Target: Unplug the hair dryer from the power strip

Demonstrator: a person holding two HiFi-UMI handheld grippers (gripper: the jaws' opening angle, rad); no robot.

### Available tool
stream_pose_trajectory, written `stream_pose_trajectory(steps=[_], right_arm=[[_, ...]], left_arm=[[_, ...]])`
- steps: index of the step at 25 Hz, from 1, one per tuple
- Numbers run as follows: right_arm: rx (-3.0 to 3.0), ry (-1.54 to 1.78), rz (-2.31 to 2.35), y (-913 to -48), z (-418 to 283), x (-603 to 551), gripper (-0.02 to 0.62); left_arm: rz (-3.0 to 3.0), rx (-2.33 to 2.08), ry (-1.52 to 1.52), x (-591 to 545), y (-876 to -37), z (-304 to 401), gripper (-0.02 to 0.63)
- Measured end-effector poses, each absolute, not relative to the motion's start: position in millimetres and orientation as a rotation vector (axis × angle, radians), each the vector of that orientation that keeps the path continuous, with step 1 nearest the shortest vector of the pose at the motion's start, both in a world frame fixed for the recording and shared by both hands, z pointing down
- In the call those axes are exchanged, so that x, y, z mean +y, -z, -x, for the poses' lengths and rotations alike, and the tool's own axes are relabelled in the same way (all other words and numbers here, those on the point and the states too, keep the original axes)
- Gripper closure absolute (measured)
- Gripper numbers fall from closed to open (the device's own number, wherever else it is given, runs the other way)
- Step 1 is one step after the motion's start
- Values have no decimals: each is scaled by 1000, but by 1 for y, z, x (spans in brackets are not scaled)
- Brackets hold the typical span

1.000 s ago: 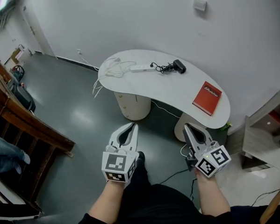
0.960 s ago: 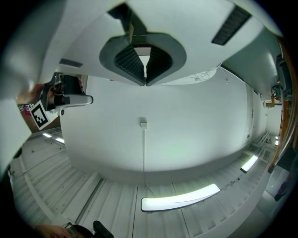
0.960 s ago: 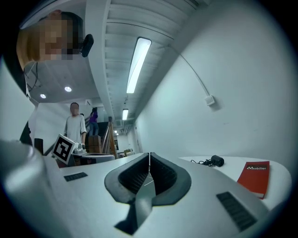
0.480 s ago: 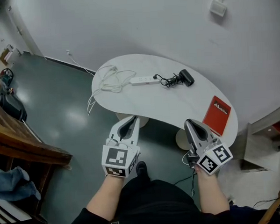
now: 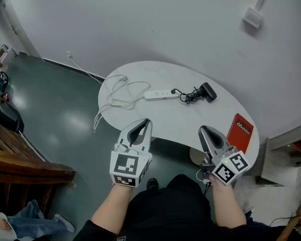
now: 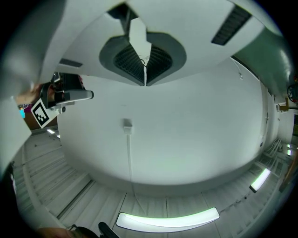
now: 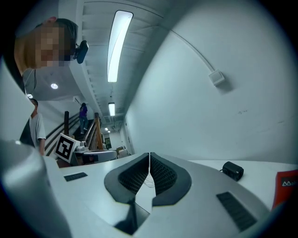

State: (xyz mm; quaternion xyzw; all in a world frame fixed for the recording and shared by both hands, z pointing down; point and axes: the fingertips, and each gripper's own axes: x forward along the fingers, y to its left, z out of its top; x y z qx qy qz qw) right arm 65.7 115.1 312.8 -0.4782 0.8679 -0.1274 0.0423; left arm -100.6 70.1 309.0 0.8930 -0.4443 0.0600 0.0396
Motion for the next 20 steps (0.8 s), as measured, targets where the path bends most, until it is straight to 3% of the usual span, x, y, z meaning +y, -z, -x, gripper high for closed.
stream_pose_trajectory(steps=[10, 20], right_arm=[[2709, 417, 1373, -317, -48, 49, 560], [2718, 438, 1314, -330, -78, -28, 560]], left_arm=[[-2687, -1390, -232, 18, -324, 108, 583], [-2635, -1434, -318, -50, -340, 81, 583]])
